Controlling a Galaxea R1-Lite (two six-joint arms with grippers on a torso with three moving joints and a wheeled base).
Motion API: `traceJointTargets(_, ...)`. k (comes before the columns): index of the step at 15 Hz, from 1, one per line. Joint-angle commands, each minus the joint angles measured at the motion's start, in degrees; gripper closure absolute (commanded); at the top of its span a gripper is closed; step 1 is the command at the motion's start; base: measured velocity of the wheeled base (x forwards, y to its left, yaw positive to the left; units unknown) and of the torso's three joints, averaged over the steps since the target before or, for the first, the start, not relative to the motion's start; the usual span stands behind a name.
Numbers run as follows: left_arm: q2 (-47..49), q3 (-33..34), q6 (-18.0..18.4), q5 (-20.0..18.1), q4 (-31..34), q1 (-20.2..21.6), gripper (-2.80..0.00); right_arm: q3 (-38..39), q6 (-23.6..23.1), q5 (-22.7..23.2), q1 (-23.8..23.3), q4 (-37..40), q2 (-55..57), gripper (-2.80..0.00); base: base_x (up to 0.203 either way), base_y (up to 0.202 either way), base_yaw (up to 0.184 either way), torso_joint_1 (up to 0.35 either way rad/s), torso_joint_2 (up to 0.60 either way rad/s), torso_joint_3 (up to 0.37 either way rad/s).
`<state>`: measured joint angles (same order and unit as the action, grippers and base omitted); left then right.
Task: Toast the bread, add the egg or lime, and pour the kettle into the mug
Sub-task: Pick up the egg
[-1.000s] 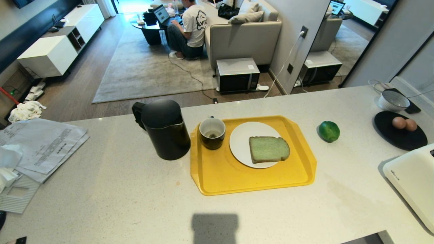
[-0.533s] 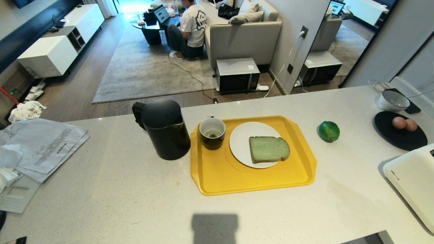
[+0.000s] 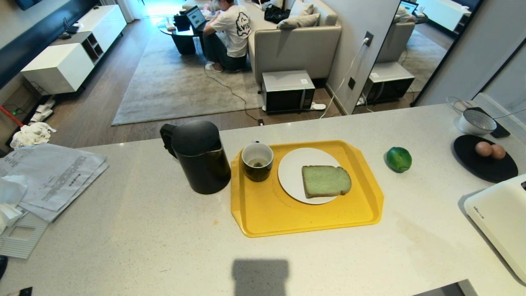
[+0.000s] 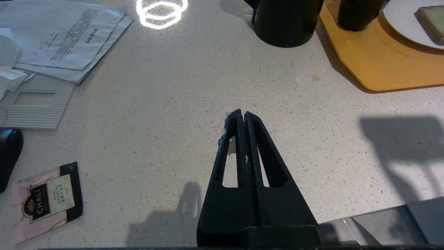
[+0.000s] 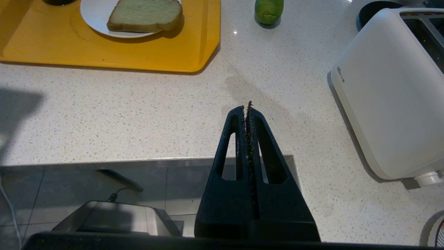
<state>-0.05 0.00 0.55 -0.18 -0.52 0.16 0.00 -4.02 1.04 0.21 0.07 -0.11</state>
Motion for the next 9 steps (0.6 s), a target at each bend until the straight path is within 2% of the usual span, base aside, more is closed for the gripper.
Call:
traceJointTargets(1, 0.0, 0.0, 0.0, 0.0, 0.0, 0.0, 0.00, 0.0, 0.0, -0.1, 0.0, 0.0, 0.1, 0.00, 0.000, 0.000, 0.000, 0.000, 0.00, 0.000)
traceJointTargets(9, 0.0, 0.0, 0.0, 0.0, 0.0, 0.0, 0.00, 0.0, -0.2, 0.1, 0.0, 0.0, 0.1, 0.00, 0.000, 0.000, 0.000, 0.000, 0.00, 0.000)
